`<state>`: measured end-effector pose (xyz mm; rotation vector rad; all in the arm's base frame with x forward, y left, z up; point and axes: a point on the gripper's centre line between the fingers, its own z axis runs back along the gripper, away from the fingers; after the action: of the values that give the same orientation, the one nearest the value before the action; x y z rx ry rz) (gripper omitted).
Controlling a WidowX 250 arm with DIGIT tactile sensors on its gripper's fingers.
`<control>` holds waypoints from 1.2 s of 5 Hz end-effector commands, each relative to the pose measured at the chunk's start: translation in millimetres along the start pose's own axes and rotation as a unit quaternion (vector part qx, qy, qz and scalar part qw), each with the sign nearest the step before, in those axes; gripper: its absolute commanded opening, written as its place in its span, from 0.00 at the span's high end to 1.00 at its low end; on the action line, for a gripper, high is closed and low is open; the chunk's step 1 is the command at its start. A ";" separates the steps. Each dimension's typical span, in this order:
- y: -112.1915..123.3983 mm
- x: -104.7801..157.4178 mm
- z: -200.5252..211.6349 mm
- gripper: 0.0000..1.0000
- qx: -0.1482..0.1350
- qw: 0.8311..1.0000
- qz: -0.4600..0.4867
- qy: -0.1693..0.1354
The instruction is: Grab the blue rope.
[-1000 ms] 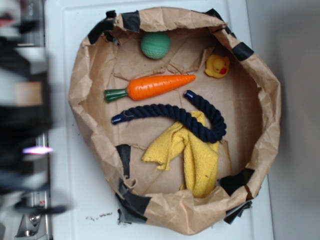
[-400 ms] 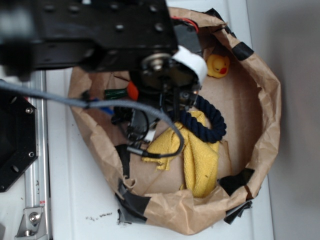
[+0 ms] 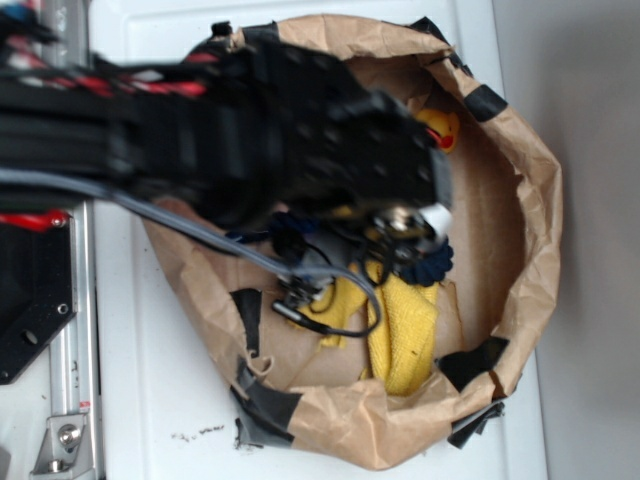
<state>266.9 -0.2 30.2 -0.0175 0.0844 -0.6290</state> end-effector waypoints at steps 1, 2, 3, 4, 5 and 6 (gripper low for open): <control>-3.6 34.4 -0.3 1.00 0.018 0.999 -0.034 -0.001; -5.5 34.9 0.0 1.00 0.025 0.999 -0.033 -0.005; -5.1 33.7 0.5 1.00 0.030 0.999 -0.033 -0.007; -4.9 29.0 10.4 1.00 0.045 0.999 -0.019 -0.022; -3.6 25.4 52.8 1.00 0.059 0.995 0.042 -0.062; 0.8 12.7 102.2 1.00 0.049 0.983 0.166 -0.055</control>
<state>280.0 -7.1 111.9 0.0426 0.0228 -0.3158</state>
